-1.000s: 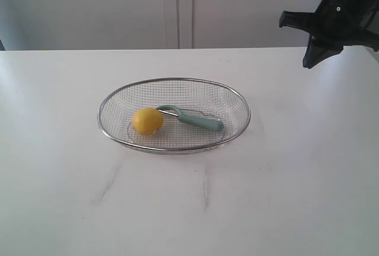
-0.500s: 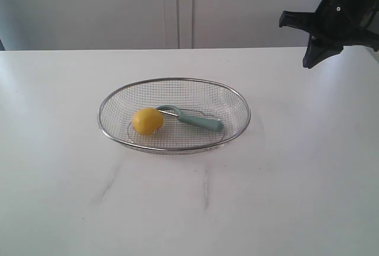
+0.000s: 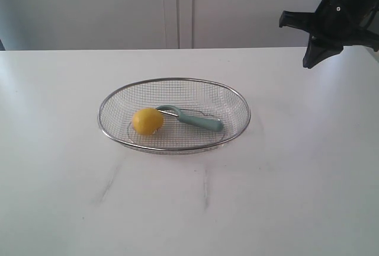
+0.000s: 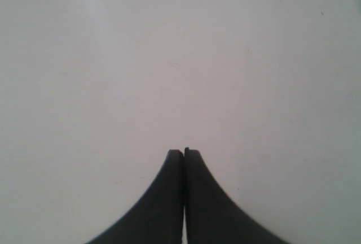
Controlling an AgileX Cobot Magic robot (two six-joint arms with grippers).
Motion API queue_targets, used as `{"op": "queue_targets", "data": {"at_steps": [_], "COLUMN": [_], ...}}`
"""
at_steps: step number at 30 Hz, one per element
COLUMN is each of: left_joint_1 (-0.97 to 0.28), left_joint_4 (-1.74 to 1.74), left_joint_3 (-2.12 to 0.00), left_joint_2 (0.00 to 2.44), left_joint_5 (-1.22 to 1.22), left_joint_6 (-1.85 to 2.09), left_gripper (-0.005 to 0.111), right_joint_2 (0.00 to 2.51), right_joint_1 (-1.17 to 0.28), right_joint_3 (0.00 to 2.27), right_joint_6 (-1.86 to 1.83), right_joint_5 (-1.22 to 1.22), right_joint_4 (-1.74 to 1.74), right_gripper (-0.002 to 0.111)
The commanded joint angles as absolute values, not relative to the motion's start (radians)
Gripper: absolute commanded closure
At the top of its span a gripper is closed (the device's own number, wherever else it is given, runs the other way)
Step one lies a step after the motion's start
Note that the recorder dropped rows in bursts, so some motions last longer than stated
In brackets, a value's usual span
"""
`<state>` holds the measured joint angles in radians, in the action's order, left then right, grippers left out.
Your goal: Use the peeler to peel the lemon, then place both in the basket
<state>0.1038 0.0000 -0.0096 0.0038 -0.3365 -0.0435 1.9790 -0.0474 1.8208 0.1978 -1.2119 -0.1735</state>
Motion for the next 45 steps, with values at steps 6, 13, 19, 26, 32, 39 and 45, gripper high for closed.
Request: {"op": "queue_targets", "data": {"at_steps": [6, 13, 19, 26, 32, 39, 45], "left_joint_1": [0.107, 0.107, 0.107, 0.107, 0.107, 0.107, 0.107], "left_joint_4": [0.000, 0.000, 0.000, 0.000, 0.000, 0.000, 0.000], "left_joint_3": [0.000, 0.000, 0.000, 0.000, 0.000, 0.000, 0.000], "left_joint_2": [0.000, 0.000, 0.000, 0.000, 0.000, 0.000, 0.000], "left_joint_5": [-0.347, -0.347, -0.347, -0.347, -0.345, -0.345, -0.345], "left_joint_6": [-0.047, -0.047, -0.047, -0.047, -0.047, -0.047, -0.047], "left_gripper": [0.107, 0.107, 0.107, 0.107, 0.107, 0.107, 0.107], "right_joint_2": [1.968, 1.968, 1.968, 1.968, 1.968, 1.963, 1.962], "right_joint_1": [-0.041, -0.041, -0.041, -0.041, -0.041, -0.041, -0.041], "right_joint_3": [1.824, 1.824, 1.824, 1.824, 1.824, 1.824, 1.824], "right_joint_6": [0.199, 0.199, 0.199, 0.142, 0.134, 0.132, 0.132], "right_joint_5": [-1.199, -1.199, -1.199, -1.197, -1.208, -1.221, -1.221], "right_joint_4": [-0.166, -0.169, -0.164, -0.140, -0.102, -0.060, -0.043], "right_gripper": [0.108, 0.108, 0.108, 0.108, 0.108, 0.108, 0.108]}}
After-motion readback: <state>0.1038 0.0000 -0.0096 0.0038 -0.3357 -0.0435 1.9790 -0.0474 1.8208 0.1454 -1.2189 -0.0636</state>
